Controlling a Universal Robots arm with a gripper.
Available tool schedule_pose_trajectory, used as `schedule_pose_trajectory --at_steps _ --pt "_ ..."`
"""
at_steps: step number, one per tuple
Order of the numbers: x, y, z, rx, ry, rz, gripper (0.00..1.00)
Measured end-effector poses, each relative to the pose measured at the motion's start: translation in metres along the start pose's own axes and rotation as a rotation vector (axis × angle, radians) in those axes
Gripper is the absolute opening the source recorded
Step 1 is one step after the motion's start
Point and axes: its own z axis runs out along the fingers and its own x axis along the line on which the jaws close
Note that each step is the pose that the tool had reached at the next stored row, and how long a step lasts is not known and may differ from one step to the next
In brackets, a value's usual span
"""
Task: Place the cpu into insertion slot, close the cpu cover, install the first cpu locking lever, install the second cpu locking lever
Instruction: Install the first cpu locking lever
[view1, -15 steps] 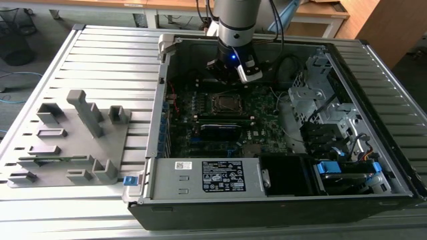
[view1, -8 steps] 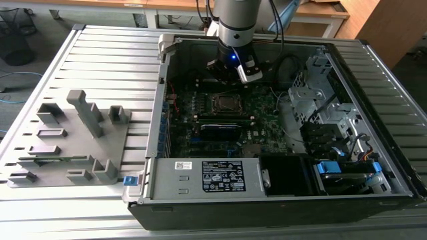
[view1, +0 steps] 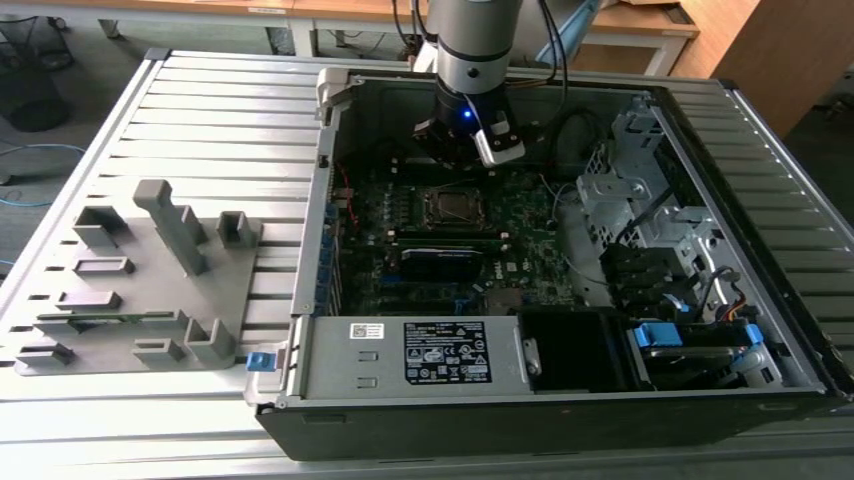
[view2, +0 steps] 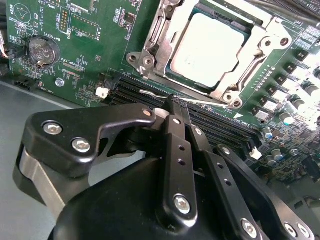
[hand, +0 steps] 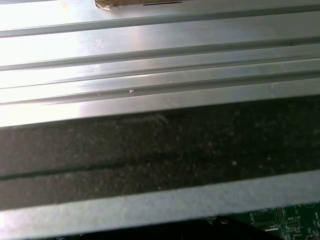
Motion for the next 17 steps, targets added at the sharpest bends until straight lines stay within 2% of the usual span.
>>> schedule_pose_trajectory --at_steps 17 --pt "-0.0005 -0.0012 0.0083 -0.0001 0.0001 0.000 0.10"
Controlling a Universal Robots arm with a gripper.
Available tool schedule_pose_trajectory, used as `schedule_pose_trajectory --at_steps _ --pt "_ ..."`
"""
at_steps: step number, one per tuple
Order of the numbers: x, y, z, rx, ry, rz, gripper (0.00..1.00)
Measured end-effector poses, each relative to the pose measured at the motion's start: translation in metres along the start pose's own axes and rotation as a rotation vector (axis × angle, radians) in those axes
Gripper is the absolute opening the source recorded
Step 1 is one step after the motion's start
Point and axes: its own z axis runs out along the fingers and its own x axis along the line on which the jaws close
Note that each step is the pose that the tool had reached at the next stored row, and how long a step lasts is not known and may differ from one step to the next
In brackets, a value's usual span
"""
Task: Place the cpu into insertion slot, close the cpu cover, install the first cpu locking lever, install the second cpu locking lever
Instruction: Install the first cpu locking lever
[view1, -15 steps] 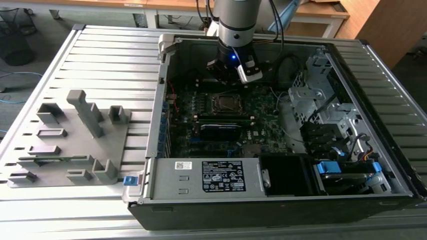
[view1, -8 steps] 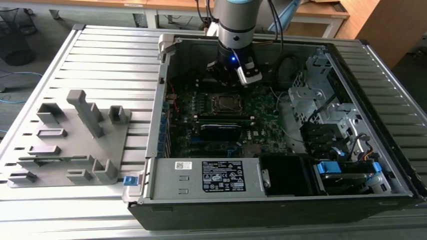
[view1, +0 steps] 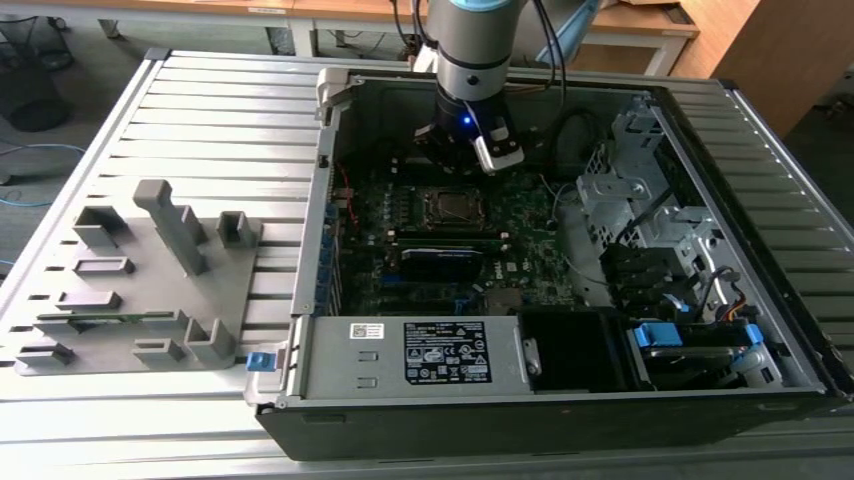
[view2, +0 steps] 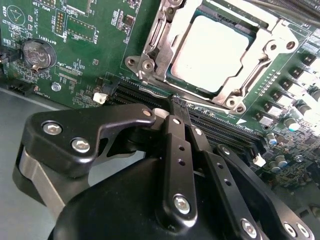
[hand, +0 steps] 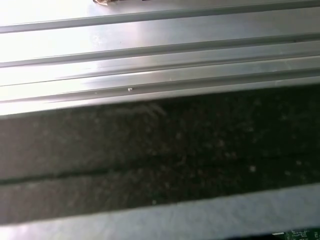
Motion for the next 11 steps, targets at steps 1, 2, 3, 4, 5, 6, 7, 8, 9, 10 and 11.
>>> schedule_pose_trajectory --at_steps 1,2,3,4,5,6,7,8,9,10,11 --pt "0.0000 0.0000 0.0001 0.0002 0.0000 0.000 0.10" --pt "0.0000 0.0000 0.0001 0.0001 -0.0001 0.001 0.10" --pt "-0.0001 0.0001 0.0002 0.0000 -0.0001 0.001 0.10" --pt "0.0000 0.0003 0.0003 0.0001 -0.0002 0.001 0.10" --pt "0.0000 0.0006 0.0003 0.0000 -0.0003 0.001 0.10" --pt "0.0000 0.0009 0.0004 0.0000 -0.0003 0.001 0.10" --pt "0.0001 0.0012 0.0004 0.0000 -0.0003 0.002 0.10" --pt "0.0001 0.0014 0.0004 0.0000 -0.0003 0.002 0.10" --pt "0.0000 0.0016 0.0004 0.0001 -0.0004 0.003 0.10" --pt "0.0000 0.0017 0.0005 0.0001 -0.0008 0.005 0.10" --pt "0.0000 0.0017 0.0005 0.0002 -0.0013 0.008 0.10"
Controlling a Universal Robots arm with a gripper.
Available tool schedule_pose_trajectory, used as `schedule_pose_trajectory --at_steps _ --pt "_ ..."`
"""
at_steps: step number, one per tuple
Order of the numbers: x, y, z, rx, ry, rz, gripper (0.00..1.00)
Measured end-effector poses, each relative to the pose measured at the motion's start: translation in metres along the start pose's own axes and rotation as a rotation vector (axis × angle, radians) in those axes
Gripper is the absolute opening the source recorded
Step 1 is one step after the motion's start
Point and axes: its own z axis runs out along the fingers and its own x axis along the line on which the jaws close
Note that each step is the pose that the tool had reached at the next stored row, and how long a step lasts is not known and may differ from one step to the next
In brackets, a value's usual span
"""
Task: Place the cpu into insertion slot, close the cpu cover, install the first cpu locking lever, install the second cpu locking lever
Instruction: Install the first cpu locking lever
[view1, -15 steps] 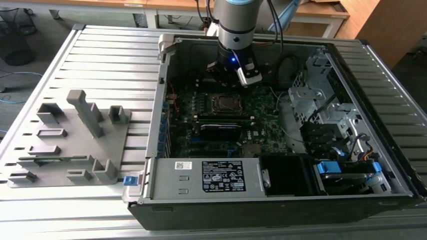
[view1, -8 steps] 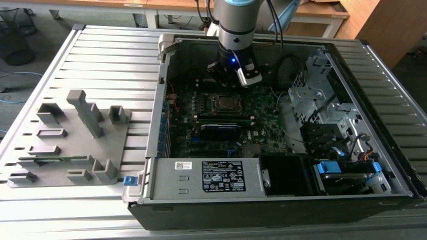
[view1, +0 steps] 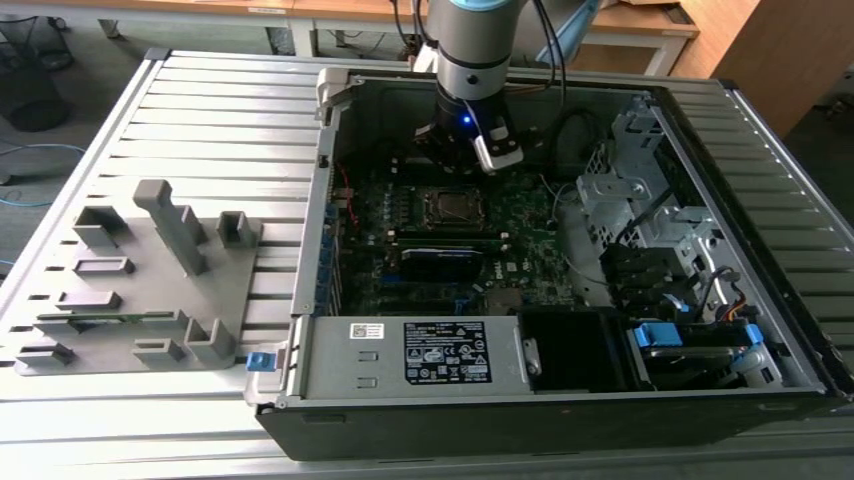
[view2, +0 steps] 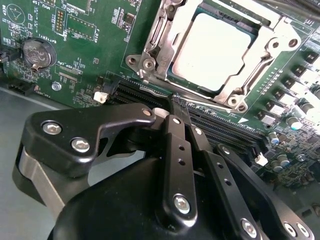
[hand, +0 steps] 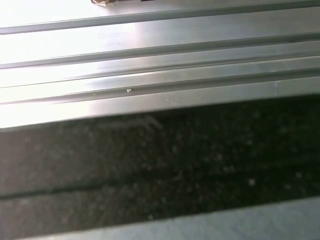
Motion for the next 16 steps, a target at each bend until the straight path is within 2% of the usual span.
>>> schedule_pose_trajectory --at_steps 5,12,14,15,16 --pt "0.0000 0.0001 0.0001 0.0014 -0.0041 0.030 0.10" --pt "0.0000 0.0001 0.0000 0.0018 -0.0039 0.033 0.10" --pt "-0.0002 0.0002 0.0002 0.0038 0.0099 0.034 0.10" --pt "-0.0001 0.0001 0.0000 0.0048 0.0136 0.035 0.10" --pt "-0.0001 0.0001 0.0000 0.0049 0.0141 0.035 0.10"
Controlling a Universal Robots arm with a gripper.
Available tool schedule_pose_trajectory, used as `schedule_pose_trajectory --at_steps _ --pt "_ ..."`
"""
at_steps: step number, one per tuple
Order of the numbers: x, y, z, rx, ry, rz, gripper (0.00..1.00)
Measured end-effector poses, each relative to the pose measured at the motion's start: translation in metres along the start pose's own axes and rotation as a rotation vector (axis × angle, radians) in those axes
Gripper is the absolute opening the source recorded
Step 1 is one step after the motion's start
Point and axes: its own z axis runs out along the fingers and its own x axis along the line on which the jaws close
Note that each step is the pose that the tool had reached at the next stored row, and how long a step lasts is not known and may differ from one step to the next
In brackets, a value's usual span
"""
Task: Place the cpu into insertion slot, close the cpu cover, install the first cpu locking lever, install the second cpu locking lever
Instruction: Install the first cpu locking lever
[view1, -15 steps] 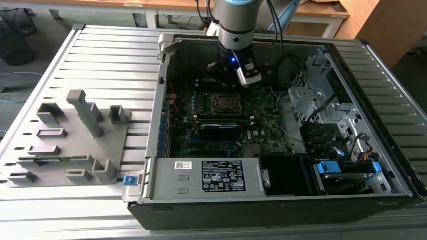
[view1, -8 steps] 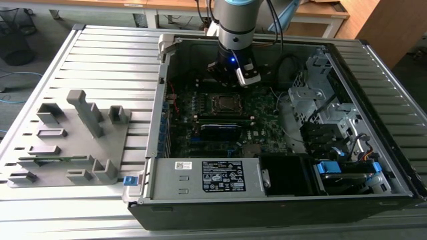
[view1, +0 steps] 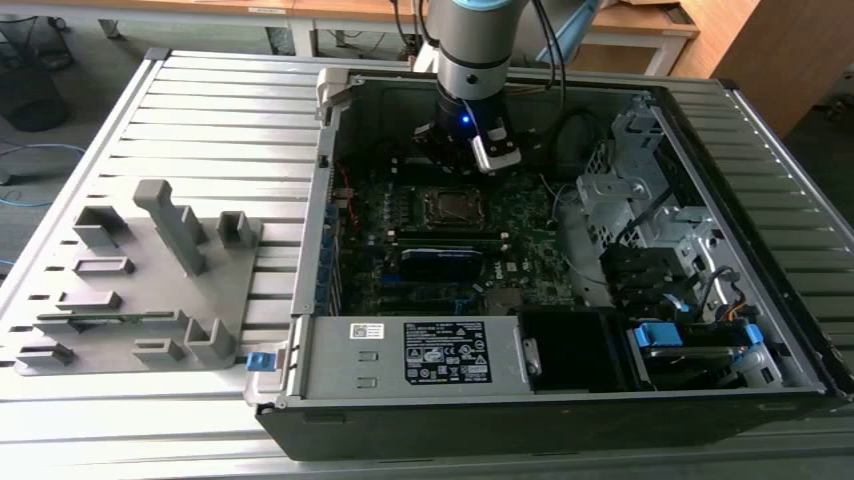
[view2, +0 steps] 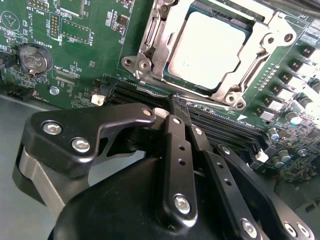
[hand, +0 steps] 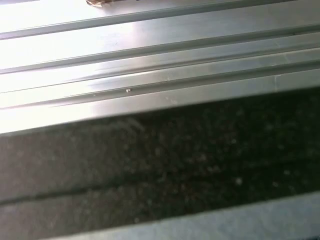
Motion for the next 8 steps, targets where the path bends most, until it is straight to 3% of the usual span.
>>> schedule_pose_trajectory --at_steps 8 --pt "-0.0001 0.0000 0.0001 -0.0007 0.0027 0.000 0.10"
